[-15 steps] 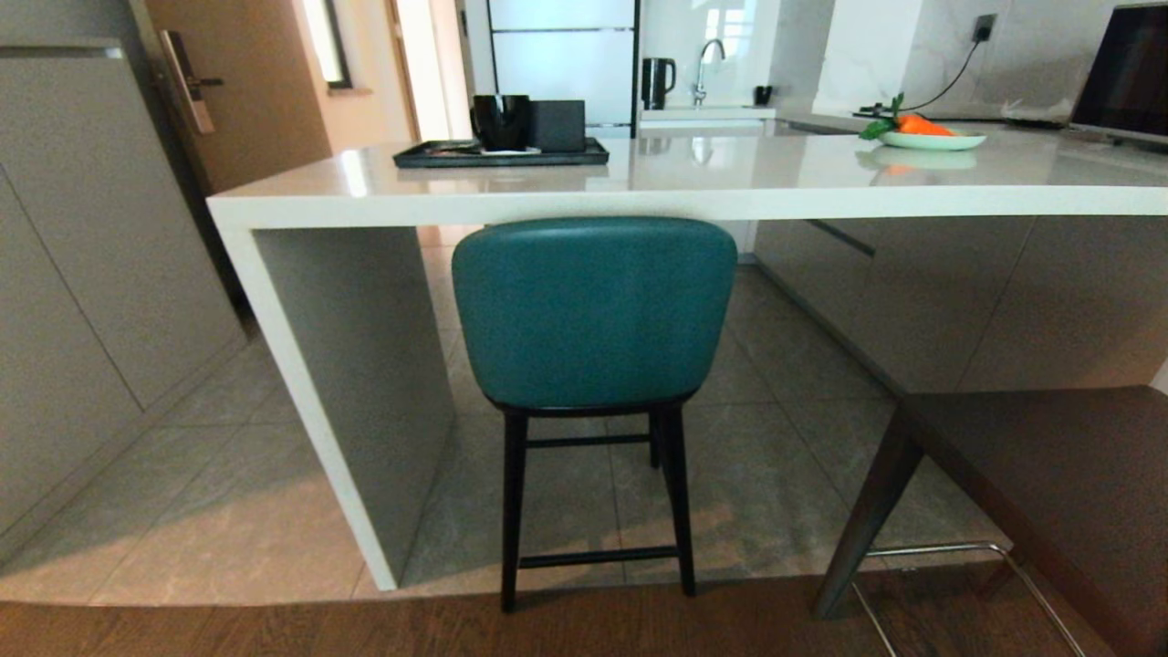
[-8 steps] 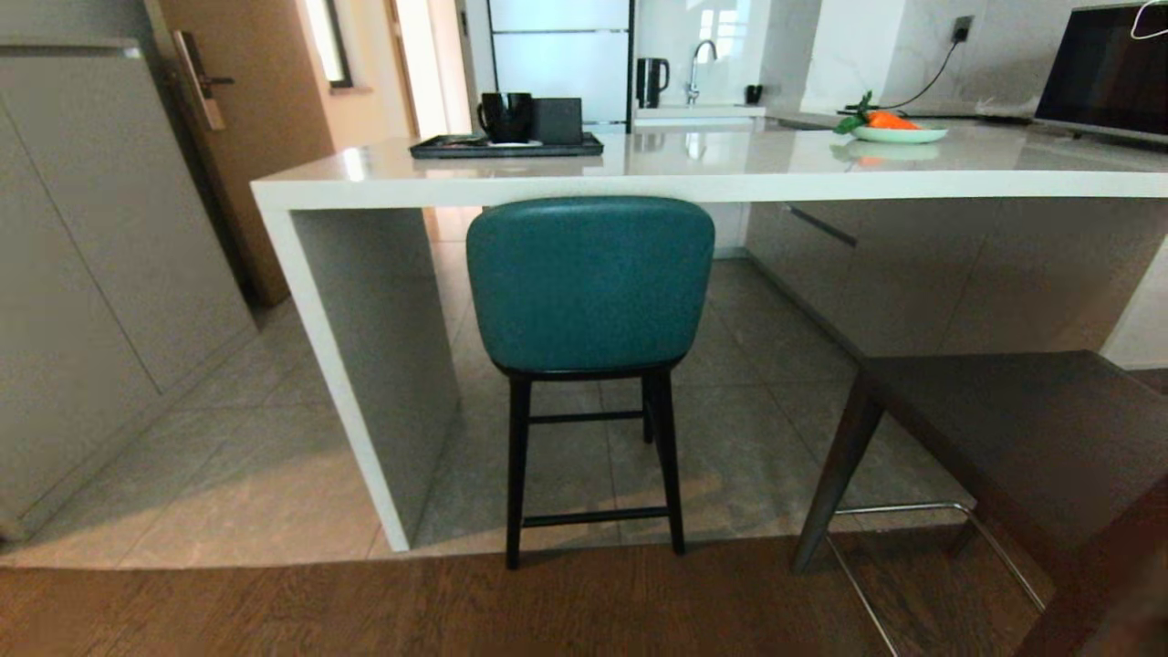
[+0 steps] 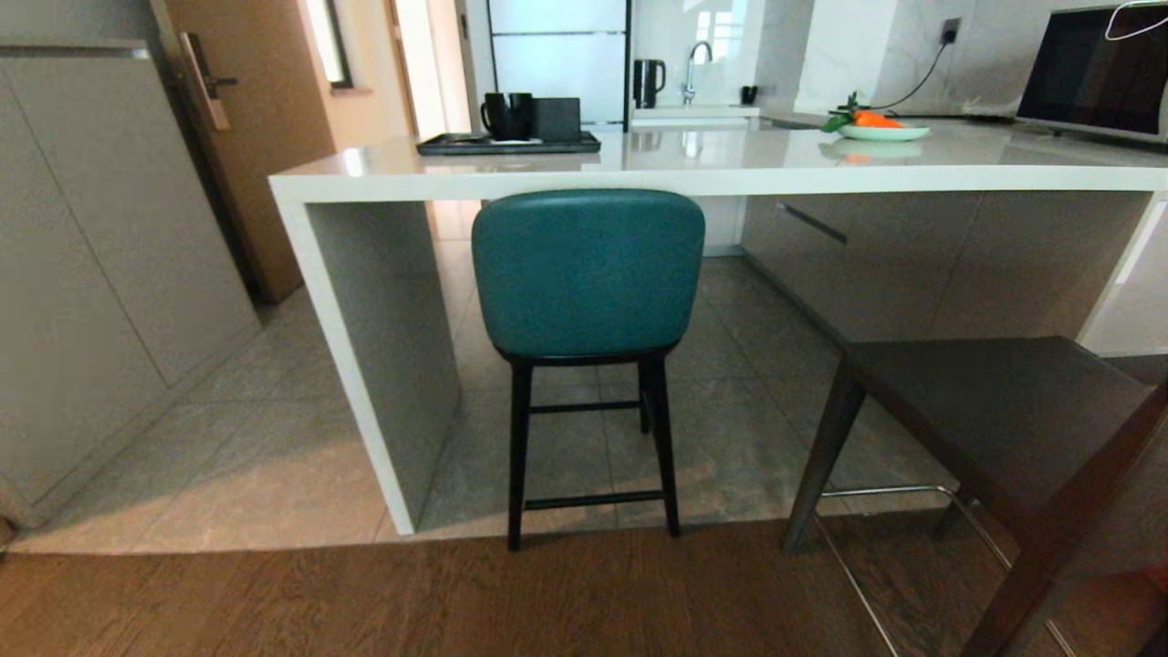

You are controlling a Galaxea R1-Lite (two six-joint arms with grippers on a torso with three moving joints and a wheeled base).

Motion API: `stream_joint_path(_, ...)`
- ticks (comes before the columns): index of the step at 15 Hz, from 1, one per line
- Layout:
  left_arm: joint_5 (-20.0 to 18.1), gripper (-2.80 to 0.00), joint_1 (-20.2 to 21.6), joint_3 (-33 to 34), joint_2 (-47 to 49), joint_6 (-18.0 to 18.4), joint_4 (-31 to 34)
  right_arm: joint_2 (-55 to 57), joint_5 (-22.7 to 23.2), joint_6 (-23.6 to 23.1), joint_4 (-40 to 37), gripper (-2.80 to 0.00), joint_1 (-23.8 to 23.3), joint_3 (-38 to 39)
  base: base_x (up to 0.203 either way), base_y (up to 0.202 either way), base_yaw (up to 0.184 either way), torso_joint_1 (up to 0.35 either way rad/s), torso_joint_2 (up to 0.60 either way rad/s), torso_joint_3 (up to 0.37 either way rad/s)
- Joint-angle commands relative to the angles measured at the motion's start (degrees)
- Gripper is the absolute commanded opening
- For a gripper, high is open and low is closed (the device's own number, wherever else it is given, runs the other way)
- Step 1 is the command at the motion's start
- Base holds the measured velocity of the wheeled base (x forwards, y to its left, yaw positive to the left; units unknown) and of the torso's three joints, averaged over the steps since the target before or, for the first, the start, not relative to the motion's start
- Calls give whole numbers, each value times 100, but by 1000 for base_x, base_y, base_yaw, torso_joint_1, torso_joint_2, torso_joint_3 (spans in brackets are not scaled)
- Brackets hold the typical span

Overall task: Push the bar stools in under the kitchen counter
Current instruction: Push the gray chair back under the dining table

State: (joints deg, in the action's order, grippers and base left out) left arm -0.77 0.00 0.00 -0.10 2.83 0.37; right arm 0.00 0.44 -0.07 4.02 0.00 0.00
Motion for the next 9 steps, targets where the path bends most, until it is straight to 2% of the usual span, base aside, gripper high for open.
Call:
stream_joint_path(1,-2,-280,0,0,10,7,-2,9,0,-1,2,-280,0,167,0,0,0,0,0,0)
stream_joint_path(6,6,-280,0,0,10,-19,7,9,0,-1,2,-280,0,167,0,0,0,0,0,0)
stream_joint_path(9,77,-280,-4,0,10,-328,-29,9,0,-1,2,-280,4,167,0,0,0,0,0,0)
